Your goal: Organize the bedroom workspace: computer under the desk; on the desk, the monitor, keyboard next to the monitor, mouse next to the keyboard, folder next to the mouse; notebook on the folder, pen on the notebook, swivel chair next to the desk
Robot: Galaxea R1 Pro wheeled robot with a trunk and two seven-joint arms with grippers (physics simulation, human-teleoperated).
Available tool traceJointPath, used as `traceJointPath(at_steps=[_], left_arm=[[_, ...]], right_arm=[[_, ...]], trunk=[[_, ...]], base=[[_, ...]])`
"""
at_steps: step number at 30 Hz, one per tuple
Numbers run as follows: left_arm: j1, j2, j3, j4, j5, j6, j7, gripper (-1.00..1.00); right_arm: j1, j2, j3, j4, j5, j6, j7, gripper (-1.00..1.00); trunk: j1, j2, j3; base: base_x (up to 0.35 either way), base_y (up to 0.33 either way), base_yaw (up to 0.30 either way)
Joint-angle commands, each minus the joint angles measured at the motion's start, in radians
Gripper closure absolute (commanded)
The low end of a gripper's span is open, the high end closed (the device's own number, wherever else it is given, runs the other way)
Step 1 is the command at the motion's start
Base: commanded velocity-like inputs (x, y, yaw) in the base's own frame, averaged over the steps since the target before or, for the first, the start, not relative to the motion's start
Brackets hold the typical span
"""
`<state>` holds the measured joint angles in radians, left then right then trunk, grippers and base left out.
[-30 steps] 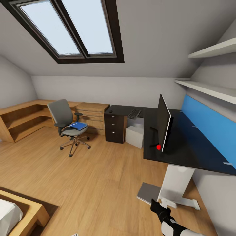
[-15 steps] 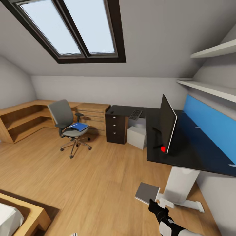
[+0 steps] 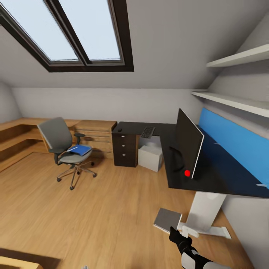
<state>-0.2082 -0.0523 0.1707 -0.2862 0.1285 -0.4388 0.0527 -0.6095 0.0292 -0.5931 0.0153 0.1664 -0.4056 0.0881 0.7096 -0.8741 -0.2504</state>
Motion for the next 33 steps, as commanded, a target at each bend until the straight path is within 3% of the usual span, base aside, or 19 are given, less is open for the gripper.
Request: traceJointPath(at_steps=[1,21,33], left_arm=[[0.0,0.0,-0.004,0.0,0.01,-0.003,0.001,-1.0],[0.0,0.0,-0.005,0.001,0.01,-0.003,0.001,-1.0],[0.0,0.0,-0.005,0.001,0.01,-0.003,0.001,-1.0]], right_arm=[[-0.001,0.0,-0.009,0.002,0.008,-0.004,0.001,1.0],[0.0,0.0,-0.009,0.002,0.008,-0.004,0.001,1.0],[0.0,0.0,-0.008,0.002,0.008,-0.004,0.001,1.0]], trunk=[[0.001,-0.001,-0.001],[0.001,-0.001,0.001],[0.001,-0.001,0.001]], base=[[0.202,0.28,-0.251],[0.101,0.318,-0.252],[0.002,0.338,-0.044]])
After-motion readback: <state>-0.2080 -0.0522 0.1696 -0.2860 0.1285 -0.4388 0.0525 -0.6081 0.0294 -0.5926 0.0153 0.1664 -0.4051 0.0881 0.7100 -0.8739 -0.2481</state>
